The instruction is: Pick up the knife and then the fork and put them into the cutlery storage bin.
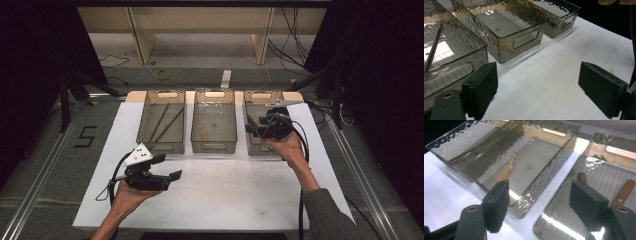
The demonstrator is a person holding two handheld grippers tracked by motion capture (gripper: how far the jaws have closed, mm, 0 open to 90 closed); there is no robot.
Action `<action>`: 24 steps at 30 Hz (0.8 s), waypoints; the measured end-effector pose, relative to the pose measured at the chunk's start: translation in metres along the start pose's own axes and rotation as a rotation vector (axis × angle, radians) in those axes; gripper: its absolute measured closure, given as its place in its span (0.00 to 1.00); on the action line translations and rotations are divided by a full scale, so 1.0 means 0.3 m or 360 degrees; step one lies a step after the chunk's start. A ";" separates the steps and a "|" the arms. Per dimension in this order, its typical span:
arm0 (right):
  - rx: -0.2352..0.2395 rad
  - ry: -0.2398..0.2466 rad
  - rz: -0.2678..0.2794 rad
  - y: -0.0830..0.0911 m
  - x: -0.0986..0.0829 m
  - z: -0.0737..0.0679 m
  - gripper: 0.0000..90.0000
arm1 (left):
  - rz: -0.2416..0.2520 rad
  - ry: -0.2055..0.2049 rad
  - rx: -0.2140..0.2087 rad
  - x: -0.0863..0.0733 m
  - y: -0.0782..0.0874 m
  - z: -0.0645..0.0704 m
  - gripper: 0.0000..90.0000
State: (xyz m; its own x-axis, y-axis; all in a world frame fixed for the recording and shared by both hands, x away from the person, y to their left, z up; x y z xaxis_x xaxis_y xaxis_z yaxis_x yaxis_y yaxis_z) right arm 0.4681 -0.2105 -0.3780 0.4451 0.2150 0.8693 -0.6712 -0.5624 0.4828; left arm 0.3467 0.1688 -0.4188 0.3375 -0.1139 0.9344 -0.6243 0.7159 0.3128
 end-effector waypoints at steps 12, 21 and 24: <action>0.0112 0.0010 0.0053 0.046 -0.050 -0.062 0.35 | 0.0000 0.0011 0.0000 -0.004 -0.001 -0.003 0.17; 0.0192 -0.0046 0.0176 0.081 -0.090 -0.090 0.35 | -0.0004 0.0006 -0.0005 -0.004 -0.001 -0.002 0.17; 0.0206 -0.0036 0.0173 0.091 -0.107 -0.096 0.34 | -0.0002 0.0004 -0.0005 -0.004 -0.001 -0.001 0.17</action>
State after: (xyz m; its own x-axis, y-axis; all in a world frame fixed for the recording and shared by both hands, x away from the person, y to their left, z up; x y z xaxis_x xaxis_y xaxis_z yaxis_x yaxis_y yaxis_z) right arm 0.4185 -0.2097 -0.3898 0.3884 0.1299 0.9123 -0.6347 -0.6800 0.3670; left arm 0.3467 0.1691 -0.4200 0.3403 -0.1130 0.9335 -0.6214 0.7180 0.3135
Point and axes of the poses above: each handheld gripper's, and its own axes: y roughly backward along the jaws, x roughly out of its top, z roughly to its right, the point moved 1 cm from there along -y, roughly forward along the jaws, and after that the axes turned 9 degrees about z, right-handed, at the moved point
